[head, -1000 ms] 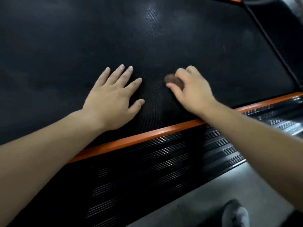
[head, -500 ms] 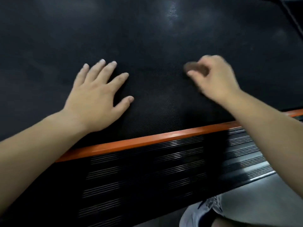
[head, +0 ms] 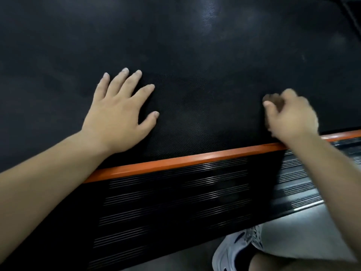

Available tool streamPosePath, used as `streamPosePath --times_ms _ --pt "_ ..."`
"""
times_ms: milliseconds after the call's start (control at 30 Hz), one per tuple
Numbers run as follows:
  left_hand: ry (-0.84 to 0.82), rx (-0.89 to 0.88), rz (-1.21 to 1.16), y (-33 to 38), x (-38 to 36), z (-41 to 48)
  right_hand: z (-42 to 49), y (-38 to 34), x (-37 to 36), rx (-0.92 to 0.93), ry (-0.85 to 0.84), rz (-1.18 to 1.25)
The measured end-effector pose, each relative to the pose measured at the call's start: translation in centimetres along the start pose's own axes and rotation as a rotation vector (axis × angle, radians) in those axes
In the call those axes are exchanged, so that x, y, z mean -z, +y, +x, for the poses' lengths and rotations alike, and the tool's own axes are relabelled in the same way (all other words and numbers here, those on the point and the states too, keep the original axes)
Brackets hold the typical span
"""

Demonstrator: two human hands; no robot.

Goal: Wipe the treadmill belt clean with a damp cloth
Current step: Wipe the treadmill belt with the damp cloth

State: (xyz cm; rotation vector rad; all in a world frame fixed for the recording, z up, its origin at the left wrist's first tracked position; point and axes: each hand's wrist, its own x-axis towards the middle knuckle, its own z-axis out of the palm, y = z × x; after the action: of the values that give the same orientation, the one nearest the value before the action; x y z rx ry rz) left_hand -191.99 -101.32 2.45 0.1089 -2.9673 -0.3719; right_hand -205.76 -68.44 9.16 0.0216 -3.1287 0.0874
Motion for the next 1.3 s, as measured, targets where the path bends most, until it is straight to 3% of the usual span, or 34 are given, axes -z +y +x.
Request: streamPosePath --times_ms 67,167,233,367,433,500,667,733,833,867,933,1000,1100,1167,1267,1300 --pt "0.006 0.002 -0.002 0.1 0.0 0.1 -2.4 -3.0 -0.9 0.008 -0.013 -0.019" --pt "0.003 -0.009 0.003 -0.1 -0.1 0.0 -6.5 -7.6 -2.0 0.323 -0.087 0.135" --pt "0.001 -0.013 0.003 -0.2 0.0 -0.1 -6.1 -6.5 -1.6 0.374 -0.074 0.132" --pt "0.004 -0.022 -0.019 -0.2 0.0 0.1 -1.5 -0.2 -0.4 -0.025 0.014 -0.006" --pt "0.003 -0.008 -0.017 -0.2 -0.1 0.2 -1.4 -1.4 -0.5 -0.098 0.010 -0.046" --pt "0.000 -0.007 -0.017 -0.2 -0.1 0.3 -3.5 -5.9 -1.1 0.012 -0.015 -0.037" --pt "-0.064 -0.089 0.010 -1.9 0.9 0.3 -8.6 -15.0 -2.5 0.603 -0.077 0.209" --pt "-0.088 -0.120 0.059 -3.8 1.7 -0.1 -5.3 -13.8 -2.7 0.589 -0.030 0.162" --pt "-0.095 -0.054 0.077 -7.2 2.8 -1.5 -0.7 -12.2 -2.4 0.243 0.074 0.168" --pt "-0.084 -0.031 0.072 -8.3 3.0 -2.1 -1.0 -13.0 -2.7 0.203 0.096 0.168" --pt "-0.048 -0.007 0.054 -10.2 3.3 -3.2 -3.6 -16.0 -3.8 0.321 0.077 0.180" --pt "-0.024 0.019 0.036 -11.2 3.5 -4.1 -7.2 -18.8 -4.1 0.553 0.005 0.282" --pt "-0.002 0.063 0.020 -11.6 3.7 -5.0 -6.5 -18.1 -3.6 0.753 -0.068 0.259" --pt "0.010 0.095 0.005 -11.5 3.9 -5.6 -2.8 -16.2 -3.1 0.655 -0.010 0.172" --pt "-0.008 0.144 0.007 -11.5 4.1 -5.8 -0.1 -16.3 -2.6 0.285 0.063 0.166" --pt "-0.020 0.166 0.016 -11.6 4.2 -5.6 -1.1 -17.5 -2.9 0.287 0.076 0.165"
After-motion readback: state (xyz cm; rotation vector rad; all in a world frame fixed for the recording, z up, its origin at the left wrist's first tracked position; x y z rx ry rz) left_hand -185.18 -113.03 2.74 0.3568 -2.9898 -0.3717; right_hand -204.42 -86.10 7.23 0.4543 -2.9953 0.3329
